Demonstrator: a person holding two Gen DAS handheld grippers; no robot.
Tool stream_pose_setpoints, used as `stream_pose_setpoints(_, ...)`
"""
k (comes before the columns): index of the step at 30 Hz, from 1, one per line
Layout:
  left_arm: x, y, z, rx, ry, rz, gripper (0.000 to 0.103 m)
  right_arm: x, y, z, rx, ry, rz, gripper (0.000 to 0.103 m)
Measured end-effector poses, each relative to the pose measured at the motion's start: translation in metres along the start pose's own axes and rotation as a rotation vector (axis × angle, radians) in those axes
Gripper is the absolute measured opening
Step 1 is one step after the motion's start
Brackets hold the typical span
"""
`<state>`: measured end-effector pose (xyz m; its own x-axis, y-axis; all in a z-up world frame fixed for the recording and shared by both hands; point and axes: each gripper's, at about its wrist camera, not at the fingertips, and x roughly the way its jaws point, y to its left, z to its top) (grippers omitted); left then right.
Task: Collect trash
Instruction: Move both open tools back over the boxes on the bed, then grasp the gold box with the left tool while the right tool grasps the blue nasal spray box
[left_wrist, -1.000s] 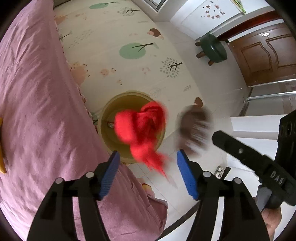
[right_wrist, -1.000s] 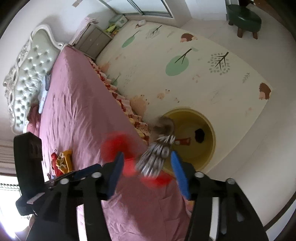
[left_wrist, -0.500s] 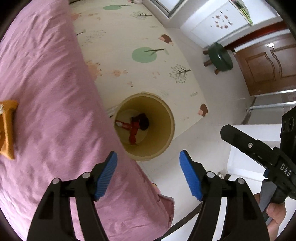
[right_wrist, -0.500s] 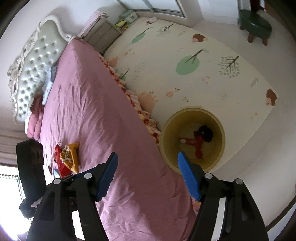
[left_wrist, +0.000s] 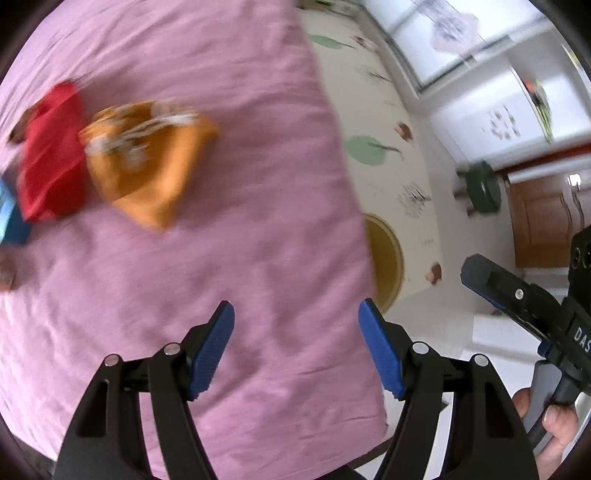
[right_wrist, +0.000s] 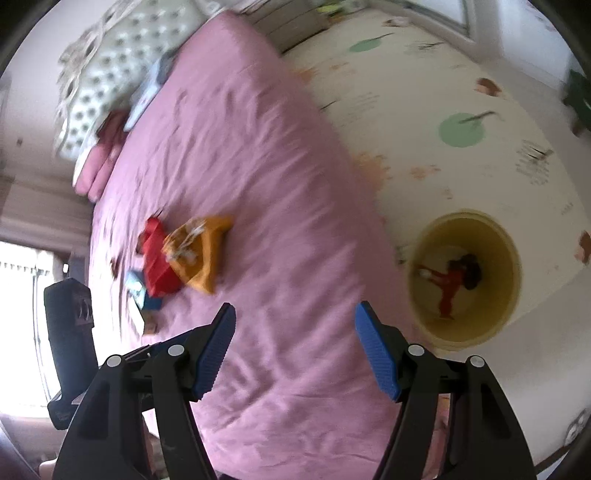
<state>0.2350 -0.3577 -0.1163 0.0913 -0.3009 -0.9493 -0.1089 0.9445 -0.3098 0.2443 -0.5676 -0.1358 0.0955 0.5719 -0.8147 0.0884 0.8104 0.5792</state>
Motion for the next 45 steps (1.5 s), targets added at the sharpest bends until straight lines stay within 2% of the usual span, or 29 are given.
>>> stream_pose_setpoints(6, -0.031, 0.085, -0.013, -0.155, -0.055, 0.049, 0.070, 0.042, 0.078, -0.009, -0.131, 0.079, 0.036, 0.066)
stream_pose_setpoints(15, -0.066, 0.190, -0.040, -0.364, -0.135, 0.118, 0.071, 0.095, 0.173, -0.037, -0.272, 0.166, 0.075, 0.066)
stream_pose_setpoints(23, -0.085, 0.269, -0.056, -0.509, -0.169, 0.131, 0.074, 0.131, 0.232, -0.053, -0.344, 0.197, 0.094, 0.066)
stream_pose_setpoints(33, -0.089, 0.327, -0.042, -0.631, -0.180, 0.135, 0.078, 0.168, 0.283, -0.059, -0.423, 0.243, 0.076, 0.070)
stream_pose_setpoints(40, -0.069, 0.358, -0.017, -0.700, -0.157, 0.149, 0.078, 0.194, 0.299, -0.049, -0.464, 0.283, 0.060, 0.070)
stream_pose_setpoints(45, -0.051, 0.374, 0.000, -0.711, -0.121, 0.159, 0.073, 0.211, 0.304, -0.041, -0.469, 0.320, 0.051, 0.070)
